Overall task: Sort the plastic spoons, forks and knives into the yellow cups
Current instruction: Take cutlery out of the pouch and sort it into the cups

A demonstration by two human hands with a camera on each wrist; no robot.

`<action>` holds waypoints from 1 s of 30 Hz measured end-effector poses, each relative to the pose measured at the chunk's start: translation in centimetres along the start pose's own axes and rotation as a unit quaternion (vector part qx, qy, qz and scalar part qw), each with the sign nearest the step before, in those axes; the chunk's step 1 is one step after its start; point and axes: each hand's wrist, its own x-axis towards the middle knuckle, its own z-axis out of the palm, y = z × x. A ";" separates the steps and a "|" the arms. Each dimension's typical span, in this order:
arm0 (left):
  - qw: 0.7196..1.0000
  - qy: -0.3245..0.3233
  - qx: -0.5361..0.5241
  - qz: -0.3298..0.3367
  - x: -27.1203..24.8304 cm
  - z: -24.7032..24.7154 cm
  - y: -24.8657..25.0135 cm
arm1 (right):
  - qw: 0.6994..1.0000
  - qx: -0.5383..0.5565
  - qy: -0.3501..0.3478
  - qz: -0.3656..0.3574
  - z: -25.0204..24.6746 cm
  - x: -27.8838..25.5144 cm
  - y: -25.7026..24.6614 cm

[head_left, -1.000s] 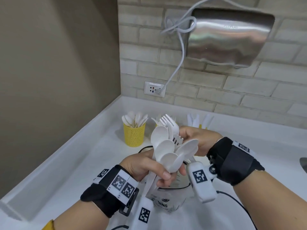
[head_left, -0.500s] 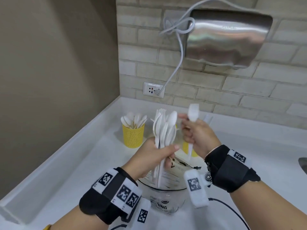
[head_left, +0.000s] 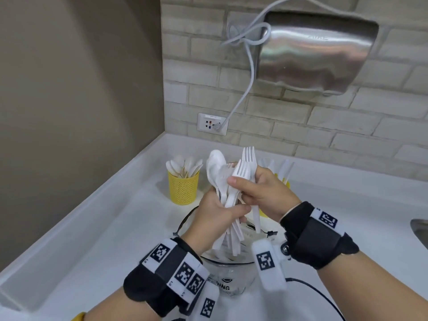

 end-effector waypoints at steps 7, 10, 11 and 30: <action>0.983 -0.081 -0.155 -0.060 0.0 -0.2 0.4 | 0.996 0.041 -0.077 0.021 -0.8 0.3 0.6; 0.988 -0.029 -0.141 -0.061 0.4 0.2 0.2 | 0.999 0.005 0.045 0.018 -0.3 0.8 0.8; 0.990 -0.003 -0.126 -0.058 0.6 0.4 0.0 | 0.992 -0.040 0.123 0.004 0.0 0.9 1.0; 0.974 0.032 -0.219 -0.053 2.0 -0.7 0.2 | 0.982 -0.018 0.181 -0.057 0.1 1.0 -0.9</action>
